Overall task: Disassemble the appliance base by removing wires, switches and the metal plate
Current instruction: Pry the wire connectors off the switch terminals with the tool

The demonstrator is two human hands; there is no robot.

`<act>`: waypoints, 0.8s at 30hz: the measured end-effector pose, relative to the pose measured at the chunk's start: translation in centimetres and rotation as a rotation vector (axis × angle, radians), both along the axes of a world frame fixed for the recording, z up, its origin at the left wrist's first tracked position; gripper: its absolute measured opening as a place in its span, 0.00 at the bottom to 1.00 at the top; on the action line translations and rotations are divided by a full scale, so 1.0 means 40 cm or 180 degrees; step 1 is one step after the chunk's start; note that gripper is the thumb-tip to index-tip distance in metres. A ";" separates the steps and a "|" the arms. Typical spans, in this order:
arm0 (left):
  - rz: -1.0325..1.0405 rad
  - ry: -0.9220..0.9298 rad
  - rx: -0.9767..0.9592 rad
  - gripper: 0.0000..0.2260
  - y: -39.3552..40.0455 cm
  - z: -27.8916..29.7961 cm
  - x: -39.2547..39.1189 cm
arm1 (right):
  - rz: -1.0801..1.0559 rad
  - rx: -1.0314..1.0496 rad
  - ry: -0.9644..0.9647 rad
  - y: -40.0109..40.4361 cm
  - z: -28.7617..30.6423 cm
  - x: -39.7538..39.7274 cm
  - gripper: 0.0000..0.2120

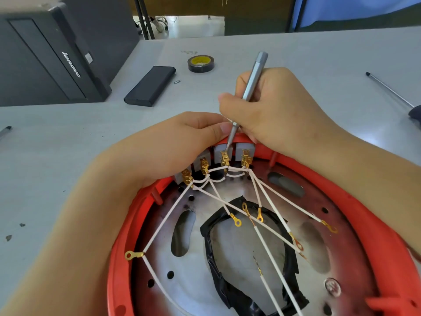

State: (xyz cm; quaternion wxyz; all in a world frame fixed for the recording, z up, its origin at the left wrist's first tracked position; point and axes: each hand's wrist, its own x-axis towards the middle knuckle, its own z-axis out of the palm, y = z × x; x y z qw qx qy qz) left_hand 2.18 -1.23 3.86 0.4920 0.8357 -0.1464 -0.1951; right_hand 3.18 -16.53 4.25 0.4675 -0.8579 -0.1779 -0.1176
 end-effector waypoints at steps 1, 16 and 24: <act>-0.0005 0.0016 0.0006 0.11 0.000 0.000 0.000 | -0.0016 0.0054 -0.0031 -0.001 0.001 -0.002 0.15; -0.0058 -0.0151 0.0163 0.11 -0.002 0.001 -0.002 | 0.0069 -0.0068 0.0373 0.007 0.006 0.017 0.16; -0.0049 -0.0321 0.0209 0.11 -0.001 -0.002 0.002 | 0.0079 -0.0244 -0.0065 0.015 0.001 0.002 0.17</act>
